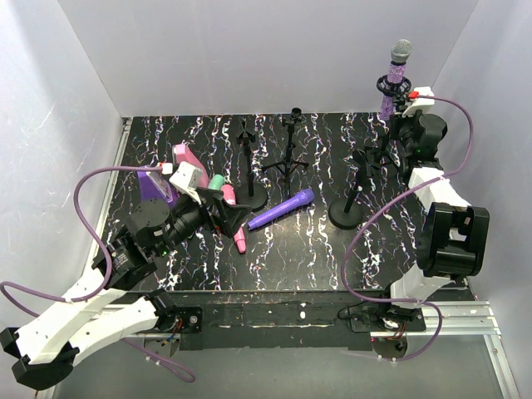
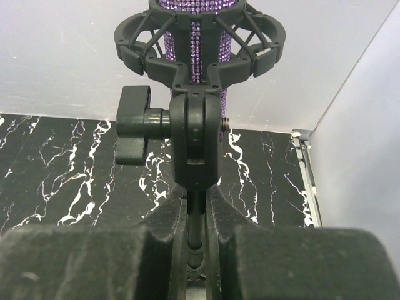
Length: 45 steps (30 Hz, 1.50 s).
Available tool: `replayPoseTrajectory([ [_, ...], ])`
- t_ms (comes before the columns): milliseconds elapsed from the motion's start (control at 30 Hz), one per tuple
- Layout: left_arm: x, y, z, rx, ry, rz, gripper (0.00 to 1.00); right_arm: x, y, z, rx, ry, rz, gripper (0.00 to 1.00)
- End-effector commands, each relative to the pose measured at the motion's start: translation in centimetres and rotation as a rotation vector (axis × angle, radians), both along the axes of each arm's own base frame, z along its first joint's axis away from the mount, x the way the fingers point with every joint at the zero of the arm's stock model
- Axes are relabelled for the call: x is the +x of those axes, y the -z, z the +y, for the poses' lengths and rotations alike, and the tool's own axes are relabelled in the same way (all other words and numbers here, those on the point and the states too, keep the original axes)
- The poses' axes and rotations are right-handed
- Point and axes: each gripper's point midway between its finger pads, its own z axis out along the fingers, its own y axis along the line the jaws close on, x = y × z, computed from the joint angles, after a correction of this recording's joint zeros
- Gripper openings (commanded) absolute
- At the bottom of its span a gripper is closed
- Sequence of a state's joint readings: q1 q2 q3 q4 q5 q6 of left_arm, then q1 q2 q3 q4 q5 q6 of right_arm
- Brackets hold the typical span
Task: Attach the microphones to the stand
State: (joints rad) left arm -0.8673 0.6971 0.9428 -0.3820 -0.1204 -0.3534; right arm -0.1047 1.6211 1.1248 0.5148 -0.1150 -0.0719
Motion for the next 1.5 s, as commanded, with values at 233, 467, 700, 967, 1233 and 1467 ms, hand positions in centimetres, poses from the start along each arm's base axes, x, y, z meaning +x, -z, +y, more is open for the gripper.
replayPoseTrajectory([
  [233,0.0,0.0,-0.1,-0.005,0.002,-0.005,0.98,-0.1,-5.2,0.0,0.015,-0.021,-0.187,0.26],
  [467,-0.1,0.0,0.0,-0.011,0.0,-0.004,0.98,-0.1,-5.1,0.0,0.023,-0.022,-0.18,0.29],
  [700,-0.2,0.0,0.3,-0.016,-0.005,-0.008,0.98,-0.5,-5.0,0.1,0.023,-0.035,-0.177,0.37],
  [967,-0.4,0.0,0.7,-0.022,-0.008,-0.013,0.98,-1.5,-5.3,0.4,0.021,-0.05,-0.176,0.54],
  [1233,-0.9,-0.3,1.2,-0.039,-0.006,-0.024,0.98,-2.8,-5.7,0.4,0.031,-0.044,-0.169,0.66],
  [1467,-1.4,-0.6,2.0,-0.049,-0.02,-0.03,0.98,-4.7,-6.4,0.1,0.074,-0.025,-0.111,0.69],
])
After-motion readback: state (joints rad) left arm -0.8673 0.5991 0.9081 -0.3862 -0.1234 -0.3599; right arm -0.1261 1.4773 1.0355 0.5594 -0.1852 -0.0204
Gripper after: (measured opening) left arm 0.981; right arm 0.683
